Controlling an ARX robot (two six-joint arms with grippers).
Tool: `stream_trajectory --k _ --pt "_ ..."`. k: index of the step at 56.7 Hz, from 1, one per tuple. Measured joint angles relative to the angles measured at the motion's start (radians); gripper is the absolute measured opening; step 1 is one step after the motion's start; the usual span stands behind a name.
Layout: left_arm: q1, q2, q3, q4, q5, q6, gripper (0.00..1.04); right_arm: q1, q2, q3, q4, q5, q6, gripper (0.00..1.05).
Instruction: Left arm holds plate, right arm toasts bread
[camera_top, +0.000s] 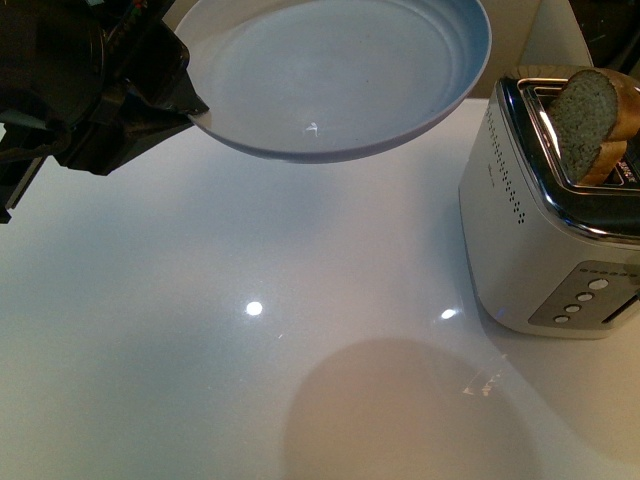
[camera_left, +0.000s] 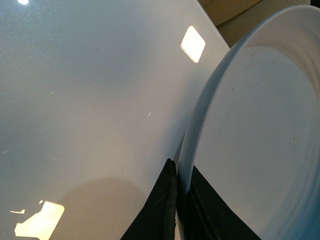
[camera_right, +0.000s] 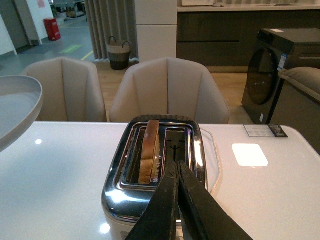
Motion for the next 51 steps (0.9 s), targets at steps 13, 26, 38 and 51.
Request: stream_trajectory --k 13,26,38,51 --pt "0.0 0.0 0.0 0.0 0.0 0.0 0.03 0.0 -0.093 0.0 -0.092 0.0 0.0 0.02" --pt "0.0 0.0 0.0 0.0 0.0 0.0 0.03 0.0 -0.161 0.0 -0.159 0.0 0.0 0.02" --pt "0.001 0.0 0.0 0.0 -0.001 0.0 0.03 0.0 -0.336 0.0 -0.344 0.0 0.002 0.02" --pt "0.0 0.0 0.0 0.0 0.0 0.0 0.03 0.001 -0.344 0.0 -0.349 0.0 0.003 0.05"
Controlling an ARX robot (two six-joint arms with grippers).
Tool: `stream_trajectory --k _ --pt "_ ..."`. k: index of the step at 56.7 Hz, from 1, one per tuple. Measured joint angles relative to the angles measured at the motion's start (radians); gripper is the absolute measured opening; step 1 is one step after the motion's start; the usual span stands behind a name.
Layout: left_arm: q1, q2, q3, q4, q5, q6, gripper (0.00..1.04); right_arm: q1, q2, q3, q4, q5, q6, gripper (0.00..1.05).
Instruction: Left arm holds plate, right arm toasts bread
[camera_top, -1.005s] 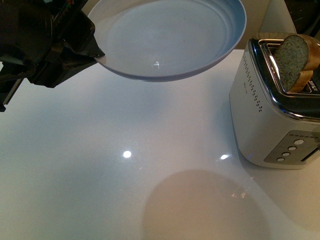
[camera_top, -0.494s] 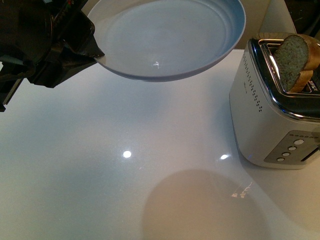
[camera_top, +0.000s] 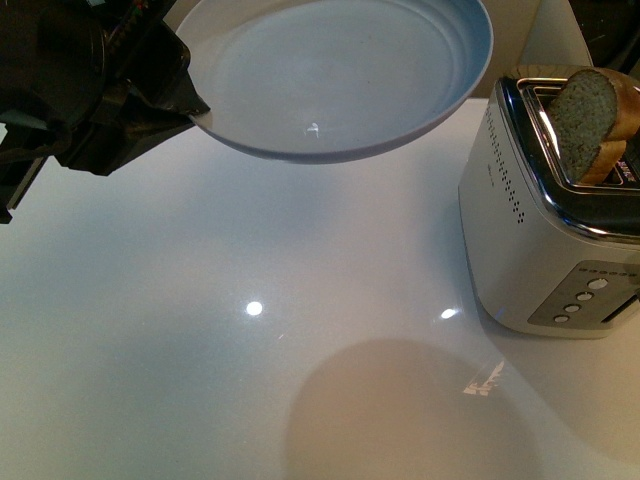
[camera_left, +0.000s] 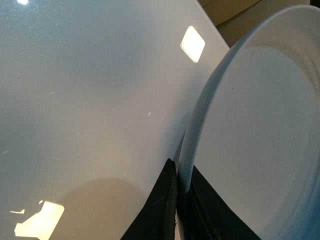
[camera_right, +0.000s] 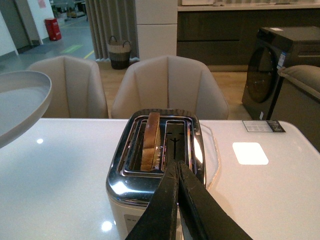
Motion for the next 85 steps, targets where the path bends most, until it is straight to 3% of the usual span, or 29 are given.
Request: stream_trajectory --k 34,44,56,65,75,85 --pt "0.0 0.0 0.0 0.0 0.0 0.0 0.03 0.0 -0.001 0.0 0.0 0.0 0.0 0.96" --pt "0.0 0.0 0.0 0.024 -0.008 0.092 0.03 0.0 -0.002 0.0 0.0 0.0 0.001 0.96" --pt "0.032 -0.001 0.005 0.024 0.049 0.141 0.03 0.0 -0.002 0.0 0.0 0.0 0.001 0.96" --pt "0.156 0.017 0.037 0.04 0.124 0.247 0.03 0.0 -0.002 0.0 0.0 0.0 0.001 0.96" --pt "0.37 0.237 0.125 0.126 0.212 0.375 0.03 0.0 -0.002 0.0 0.0 0.0 0.001 0.96" --pt "0.451 0.443 0.208 0.148 0.257 0.43 0.03 0.0 -0.002 0.0 0.0 0.0 0.001 0.96"
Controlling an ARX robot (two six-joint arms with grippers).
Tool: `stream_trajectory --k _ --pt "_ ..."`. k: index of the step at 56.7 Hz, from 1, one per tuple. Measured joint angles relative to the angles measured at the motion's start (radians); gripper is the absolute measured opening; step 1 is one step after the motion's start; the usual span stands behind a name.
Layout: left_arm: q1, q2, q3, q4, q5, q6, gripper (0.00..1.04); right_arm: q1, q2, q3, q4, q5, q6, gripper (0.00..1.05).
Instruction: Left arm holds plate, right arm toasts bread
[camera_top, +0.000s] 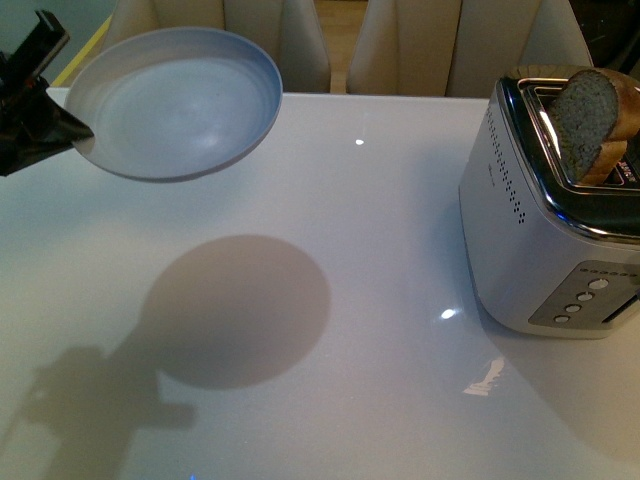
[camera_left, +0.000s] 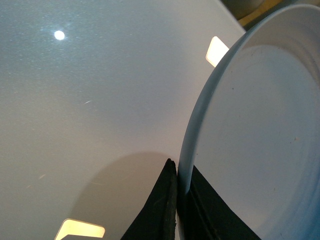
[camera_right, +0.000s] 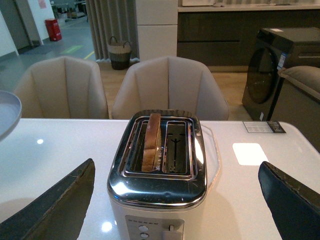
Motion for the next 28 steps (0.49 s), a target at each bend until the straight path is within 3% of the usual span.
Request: stream_trajectory --k 28 --pt "0.163 0.346 0.301 -0.152 0.019 0.255 0.03 0.0 0.0 0.0 0.0 0.0 0.0 0.96"
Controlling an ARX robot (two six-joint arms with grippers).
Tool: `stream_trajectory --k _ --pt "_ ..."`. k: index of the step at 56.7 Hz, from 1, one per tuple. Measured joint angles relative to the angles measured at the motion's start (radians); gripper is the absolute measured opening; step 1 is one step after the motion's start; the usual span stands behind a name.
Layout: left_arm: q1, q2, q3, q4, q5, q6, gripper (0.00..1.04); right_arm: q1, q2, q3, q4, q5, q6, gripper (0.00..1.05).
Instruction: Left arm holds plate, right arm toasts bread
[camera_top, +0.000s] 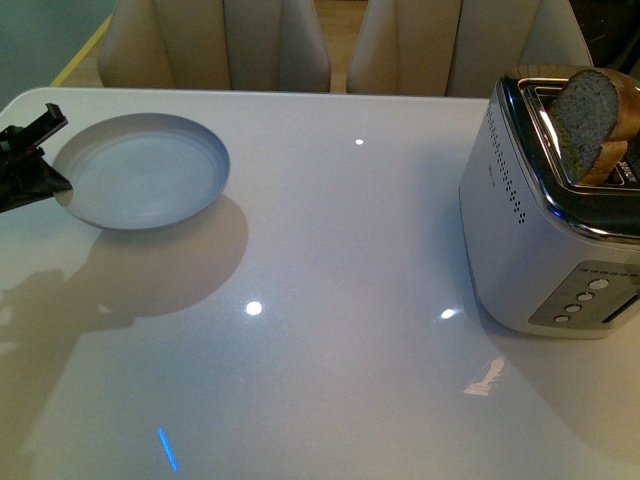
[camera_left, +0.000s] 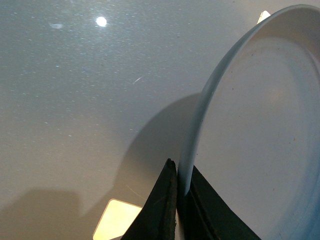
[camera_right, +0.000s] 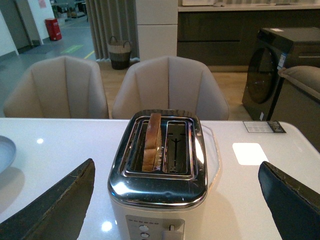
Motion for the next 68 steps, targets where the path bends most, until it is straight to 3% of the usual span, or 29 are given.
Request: stream_trajectory --k 28,46,68 --pt "0.026 0.138 -0.05 0.169 0.076 0.032 0.03 0.0 0.0 0.0 0.0 0.0 0.0 0.96" --pt "0.03 0.155 -0.058 0.19 0.092 0.02 0.04 0.0 0.0 0.0 0.0 0.0 0.0 0.96" --pt "0.031 0.148 -0.061 0.203 0.098 0.018 0.63 0.0 0.0 0.0 0.0 0.0 0.0 0.96"
